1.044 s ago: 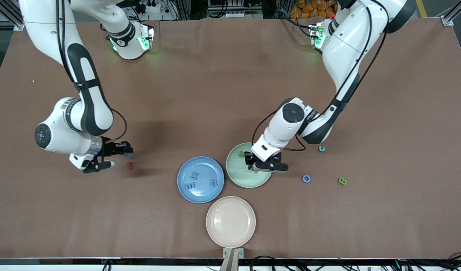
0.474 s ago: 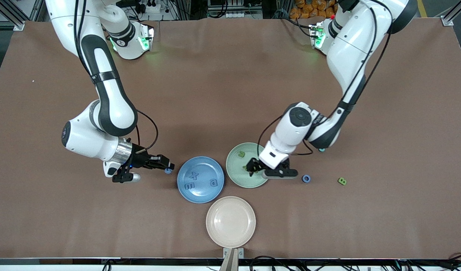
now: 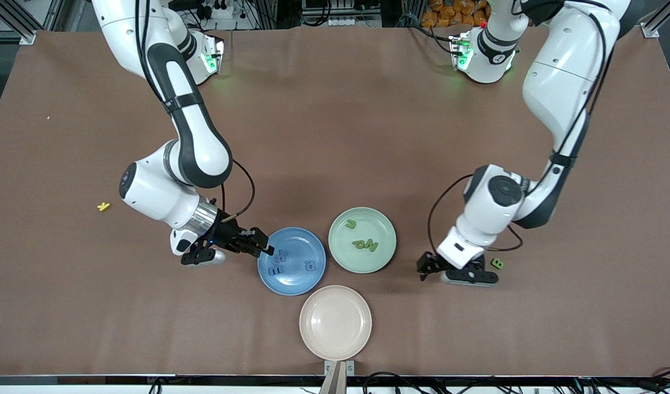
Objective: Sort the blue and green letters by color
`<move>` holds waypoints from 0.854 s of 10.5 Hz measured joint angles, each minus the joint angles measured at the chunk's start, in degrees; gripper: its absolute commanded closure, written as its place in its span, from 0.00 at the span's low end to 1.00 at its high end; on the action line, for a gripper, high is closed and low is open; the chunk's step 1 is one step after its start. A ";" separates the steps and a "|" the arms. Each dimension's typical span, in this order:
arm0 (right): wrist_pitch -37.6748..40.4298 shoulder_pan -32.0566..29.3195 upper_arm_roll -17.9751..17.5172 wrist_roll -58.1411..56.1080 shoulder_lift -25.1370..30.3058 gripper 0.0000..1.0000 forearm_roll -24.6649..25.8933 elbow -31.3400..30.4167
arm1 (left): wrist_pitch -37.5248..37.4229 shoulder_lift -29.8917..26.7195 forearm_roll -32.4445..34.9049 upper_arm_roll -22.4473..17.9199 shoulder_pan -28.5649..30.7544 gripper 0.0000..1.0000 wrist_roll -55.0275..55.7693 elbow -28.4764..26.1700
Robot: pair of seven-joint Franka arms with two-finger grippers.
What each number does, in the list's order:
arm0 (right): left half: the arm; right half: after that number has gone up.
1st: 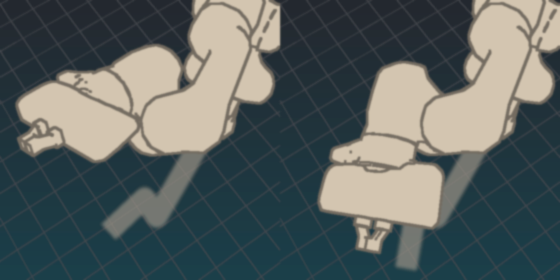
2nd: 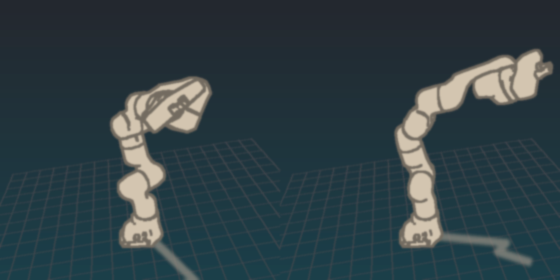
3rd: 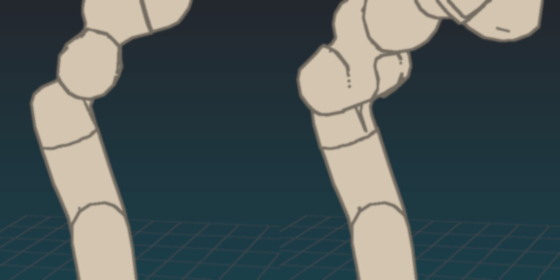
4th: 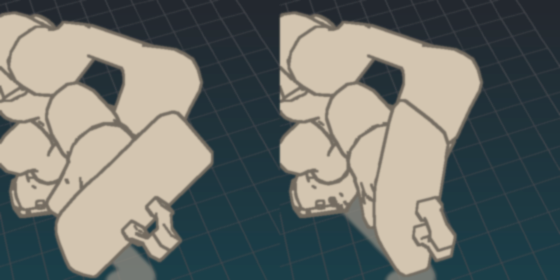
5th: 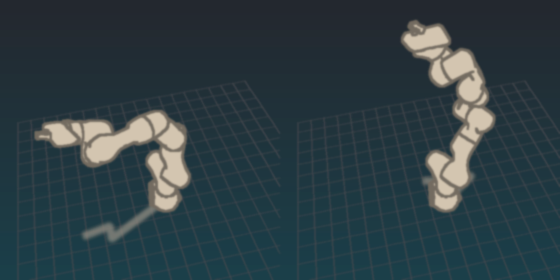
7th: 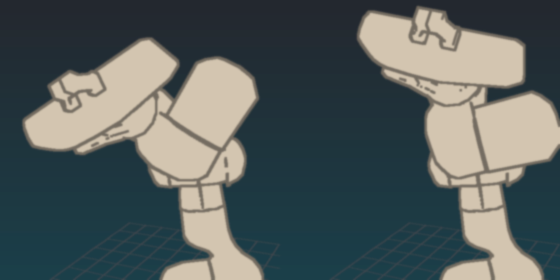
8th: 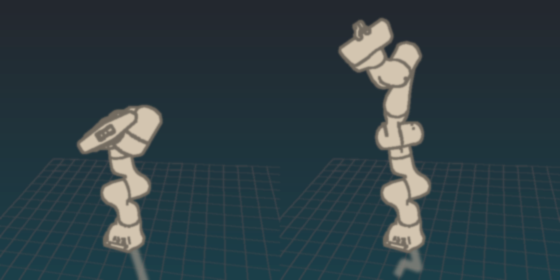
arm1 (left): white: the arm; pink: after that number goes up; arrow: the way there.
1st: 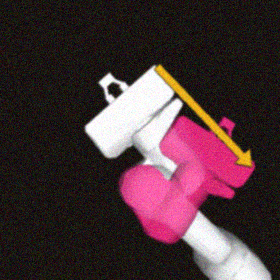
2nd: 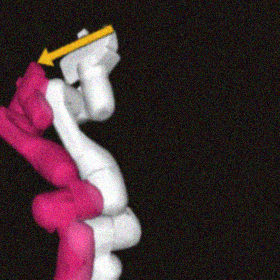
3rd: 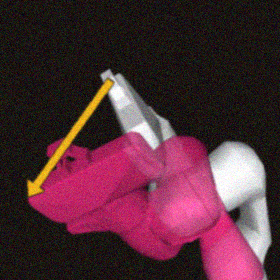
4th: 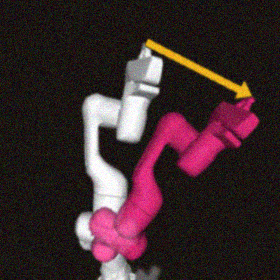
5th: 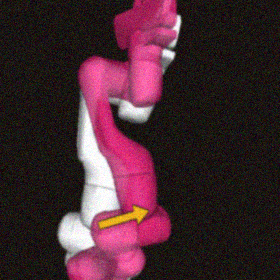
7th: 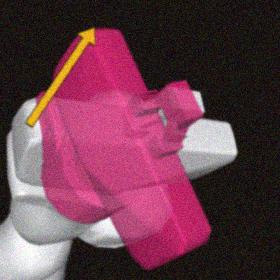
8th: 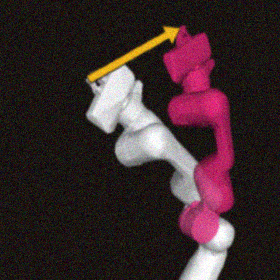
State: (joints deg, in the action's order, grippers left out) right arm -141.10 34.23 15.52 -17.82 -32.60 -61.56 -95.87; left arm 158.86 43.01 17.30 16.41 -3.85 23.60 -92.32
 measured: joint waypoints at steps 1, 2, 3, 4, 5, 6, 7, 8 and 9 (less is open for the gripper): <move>0.09 0.04 0.01 0.00 -0.27 0.00 0.00 0.03 | -0.06 0.00 0.02 0.05 2.48 0.00 -6.05 -0.37; 0.19 0.01 0.07 -0.02 -0.51 0.00 0.00 0.03 | -0.08 0.00 0.02 0.18 4.66 0.00 -10.86 -0.86; 0.42 -0.07 0.14 -0.12 -0.76 0.00 0.00 -0.02 | -0.09 0.00 0.02 0.29 6.39 0.00 -14.59 -1.30; 1.02 -0.20 0.35 -0.42 -0.95 0.00 0.03 -0.22 | -0.11 0.00 0.02 0.36 7.84 0.00 -17.55 -1.53; 2.20 -0.40 0.90 -1.31 -1.00 0.00 0.39 -0.73 | -0.14 0.00 0.02 0.42 9.12 0.00 -19.92 -1.65; 3.80 -1.02 1.60 -2.64 -1.01 0.00 2.56 -1.22 | -0.36 0.00 0.02 0.47 9.98 0.00 -20.71 -1.78; 5.83 -1.99 2.49 -3.41 -1.01 0.00 6.98 -1.34 | -0.74 0.00 0.02 0.48 10.60 0.00 -21.36 -1.98; 8.63 -2.87 4.23 -3.60 -0.98 0.00 12.45 -1.27 | -1.08 0.01 0.03 0.48 11.27 0.00 -22.79 -2.25; 11.82 -3.42 6.55 -4.01 -0.93 0.00 16.21 -1.09 | -1.41 0.07 0.03 0.46 12.24 0.00 -25.22 -2.51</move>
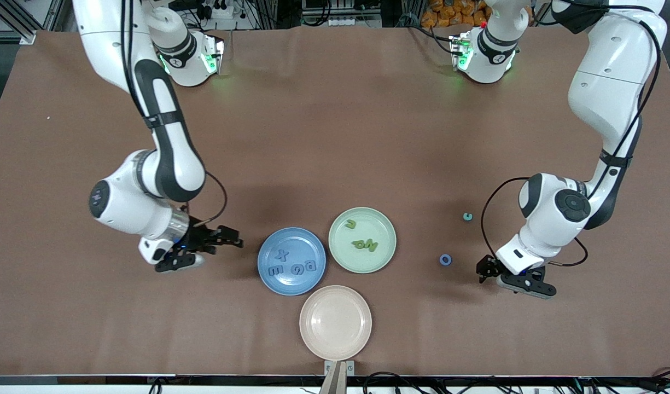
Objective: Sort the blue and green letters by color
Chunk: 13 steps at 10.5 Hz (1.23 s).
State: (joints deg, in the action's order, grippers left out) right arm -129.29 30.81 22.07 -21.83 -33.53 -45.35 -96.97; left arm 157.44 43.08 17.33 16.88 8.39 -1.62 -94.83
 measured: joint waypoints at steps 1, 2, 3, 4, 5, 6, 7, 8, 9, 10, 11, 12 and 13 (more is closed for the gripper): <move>3.09 -0.48 2.39 -0.38 0.06 0.00 2.27 0.39 | -0.09 0.23 0.00 0.00 1.28 0.00 -2.92 -0.18; 5.77 -1.39 3.86 -0.90 0.18 0.00 4.45 1.19 | -0.10 0.63 0.00 0.01 2.58 0.00 -5.35 -0.27; 8.01 -2.48 4.37 -1.12 0.29 0.00 7.75 2.33 | -0.10 1.08 0.00 0.02 3.41 0.00 -7.30 -0.34; 10.46 -3.28 4.72 -1.12 0.34 0.00 12.14 3.80 | -0.10 1.52 0.00 0.04 3.67 0.02 -8.46 -0.36; 14.02 -3.52 5.88 -1.10 0.38 0.00 16.08 5.39 | -0.10 1.98 0.00 0.12 3.64 0.02 -8.69 -0.37; 17.94 -3.56 8.05 -1.11 0.42 0.00 18.38 6.81 | -0.10 2.45 0.00 0.23 3.51 0.02 -8.73 -0.38; 21.12 -3.63 10.58 -1.53 0.44 0.00 19.54 7.67 | -0.09 2.76 0.00 0.36 3.31 0.02 -8.73 -0.38; 24.06 -3.85 12.63 -2.88 0.50 0.00 20.03 8.06 | -0.09 2.91 0.00 0.51 3.12 0.02 -8.73 -0.39; 26.92 -4.40 13.44 -3.52 0.50 0.00 20.20 8.09 | -0.17 2.98 0.00 0.61 3.01 0.02 -8.73 -0.49; 28.32 -4.88 13.47 -3.54 0.38 0.00 20.22 8.03 | -1.05 3.00 0.00 0.66 3.01 0.02 -8.73 -0.54; 28.58 -4.84 13.44 -3.54 0.38 0.00 20.22 8.06 | -3.56 2.96 0.00 0.69 3.01 0.04 -8.75 -0.47; 30.28 -4.80 13.44 -3.54 0.45 0.00 20.21 8.71 | -6.65 2.87 0.00 0.90 3.02 0.06 -9.42 -0.33; 33.91 -4.80 13.58 -3.54 0.59 0.00 20.21 9.93 | -9.54 2.67 0.00 1.24 3.09 0.06 -10.60 -0.11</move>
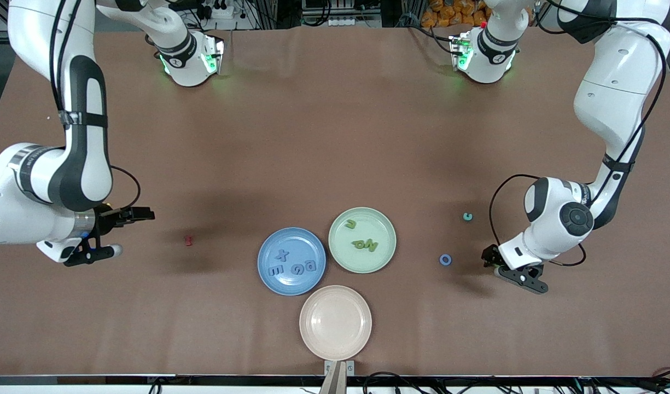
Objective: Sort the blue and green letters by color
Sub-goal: 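Lower the left gripper over the green B while the right gripper withdraws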
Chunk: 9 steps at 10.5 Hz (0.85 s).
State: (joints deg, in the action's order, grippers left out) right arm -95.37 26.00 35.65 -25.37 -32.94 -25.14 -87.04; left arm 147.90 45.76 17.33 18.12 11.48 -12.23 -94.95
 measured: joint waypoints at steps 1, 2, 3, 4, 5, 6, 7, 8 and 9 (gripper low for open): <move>4.45 0.05 0.74 0.01 0.25 0.00 0.00 1.76 | -2.57 -0.31 0.00 0.36 0.20 0.08 -1.30 0.15; 9.81 0.03 2.26 0.02 0.70 0.00 0.00 3.87 | -4.73 -0.70 0.00 0.55 0.46 0.09 -2.44 0.23; 13.91 -0.01 3.91 0.02 1.32 0.00 0.00 5.55 | -6.47 -1.00 0.00 0.60 0.63 0.10 -3.18 0.38; 15.53 -0.03 5.14 0.02 1.78 0.00 0.01 6.64 | -7.63 -1.25 0.00 0.75 0.65 0.12 -3.75 0.44; 15.86 -0.04 6.06 0.02 2.00 0.00 0.04 7.40 | -8.29 -1.41 0.00 1.08 0.60 0.16 -4.09 0.51; 15.87 -0.04 6.89 -0.01 2.02 0.00 0.15 7.97 | -8.65 -1.47 0.00 1.27 0.50 0.20 -4.46 0.63; 15.88 -0.05 7.72 -0.01 2.02 0.00 0.35 8.20 | -8.76 -1.48 0.00 1.35 0.38 0.21 -4.63 0.66; 16.25 -0.07 8.66 -0.01 2.02 0.00 0.45 8.23 | -8.83 -1.48 0.00 1.40 0.26 0.21 -4.68 0.67; 16.56 -0.08 9.47 -0.01 2.01 0.00 0.45 8.23 | -8.83 -1.48 0.00 1.41 0.22 0.22 -5.16 0.70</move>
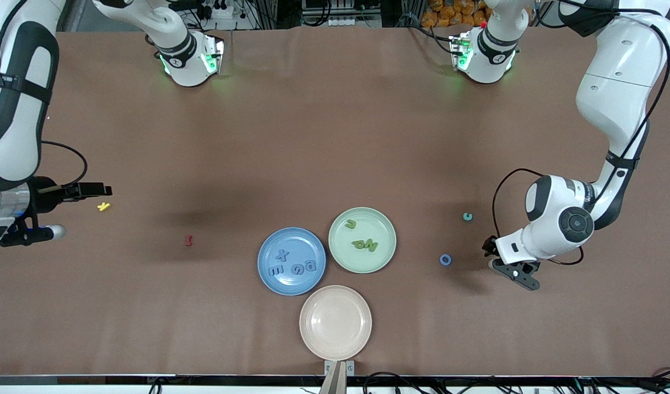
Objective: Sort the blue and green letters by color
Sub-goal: 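Lower the left gripper over the green B while the right gripper withdraws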
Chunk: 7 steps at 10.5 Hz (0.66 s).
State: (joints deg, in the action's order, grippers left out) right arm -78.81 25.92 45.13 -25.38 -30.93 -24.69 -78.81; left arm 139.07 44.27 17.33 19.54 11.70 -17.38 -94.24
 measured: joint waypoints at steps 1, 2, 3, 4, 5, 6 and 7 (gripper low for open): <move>-0.08 -0.22 0.31 0.03 0.00 0.00 0.00 0.00 | 0.00 0.00 0.00 0.00 0.01 0.22 -0.85 0.06; -0.15 -1.39 -0.74 0.19 0.06 0.00 0.00 0.11 | -0.01 0.00 0.00 -0.01 0.03 0.23 -1.27 0.07; -0.52 -4.44 -4.47 1.45 0.64 0.00 0.57 0.24 | -0.04 0.00 0.00 -0.02 0.04 0.24 -1.46 0.07; -1.64 -8.52 -10.48 3.87 1.95 0.00 3.60 0.25 | -0.08 0.00 0.00 -0.04 0.06 0.24 -1.51 0.09; -3.71 -11.80 -16.74 7.34 3.90 0.00 7.83 -0.26 | -0.10 0.00 0.00 -0.04 0.07 0.25 -1.53 0.11; -6.75 -14.30 -22.80 11.60 6.61 0.00 10.80 -2.11 | -0.12 0.00 0.00 -0.04 0.06 0.27 -1.56 0.12; -9.74 -16.82 -28.44 14.83 9.75 0.00 12.38 -5.15 | -0.23 0.05 0.00 -0.06 0.06 0.28 -1.57 0.12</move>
State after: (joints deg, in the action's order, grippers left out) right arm -88.55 9.11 16.69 -10.56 -21.17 -12.31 -83.96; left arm 138.84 44.33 17.33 19.48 11.76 -18.95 -94.12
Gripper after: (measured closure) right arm 0.000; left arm 0.247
